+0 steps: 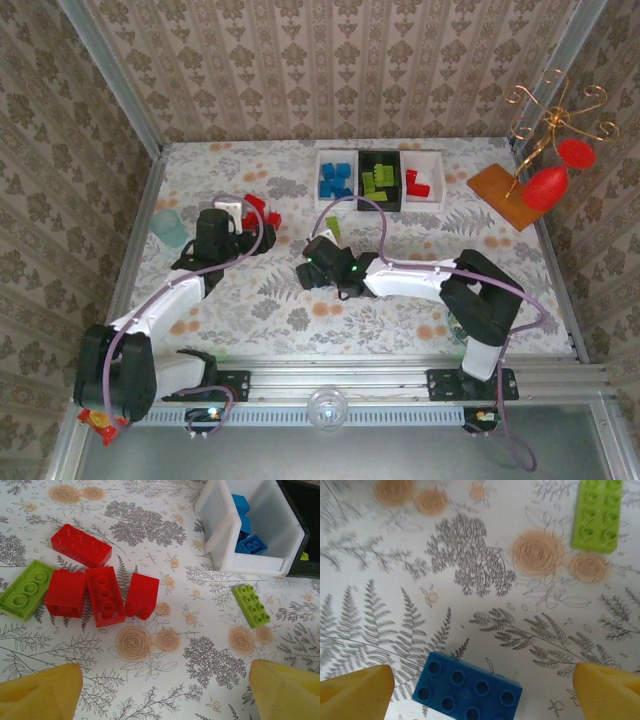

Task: Sort the legos into containers by color
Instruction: Pick up the lego from the center of the table.

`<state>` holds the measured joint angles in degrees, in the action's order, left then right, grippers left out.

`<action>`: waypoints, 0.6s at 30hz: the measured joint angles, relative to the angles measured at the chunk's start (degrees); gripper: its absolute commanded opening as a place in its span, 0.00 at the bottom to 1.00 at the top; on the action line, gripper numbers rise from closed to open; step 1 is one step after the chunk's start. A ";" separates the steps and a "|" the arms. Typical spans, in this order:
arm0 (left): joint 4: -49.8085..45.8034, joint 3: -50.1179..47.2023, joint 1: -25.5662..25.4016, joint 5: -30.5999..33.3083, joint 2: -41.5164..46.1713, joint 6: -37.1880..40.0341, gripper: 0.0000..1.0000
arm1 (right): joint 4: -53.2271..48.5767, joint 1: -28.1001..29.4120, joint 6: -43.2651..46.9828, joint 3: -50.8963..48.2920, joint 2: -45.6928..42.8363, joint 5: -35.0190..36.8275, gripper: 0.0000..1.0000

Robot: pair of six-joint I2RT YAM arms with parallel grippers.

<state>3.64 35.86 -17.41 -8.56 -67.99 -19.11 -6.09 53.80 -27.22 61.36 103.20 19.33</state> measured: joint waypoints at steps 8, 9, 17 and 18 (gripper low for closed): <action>0.28 -0.31 0.26 -0.02 0.02 0.00 0.88 | -1.05 1.53 -3.08 2.21 6.40 4.42 0.95; 0.33 -0.31 0.26 -0.02 0.02 0.00 0.88 | -1.09 1.53 -3.45 2.34 6.82 4.52 0.94; 0.31 -0.35 0.26 -0.02 0.09 0.00 0.88 | -2.97 1.53 -7.17 2.27 7.06 5.51 0.84; 0.31 -0.37 0.26 -0.02 0.15 0.00 0.88 | -3.13 1.53 -7.61 2.05 7.04 5.62 0.82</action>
<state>3.95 35.48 -17.15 -8.58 -67.83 -19.11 -9.21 55.33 -34.83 63.42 110.24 24.95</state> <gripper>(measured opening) 0.880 0.845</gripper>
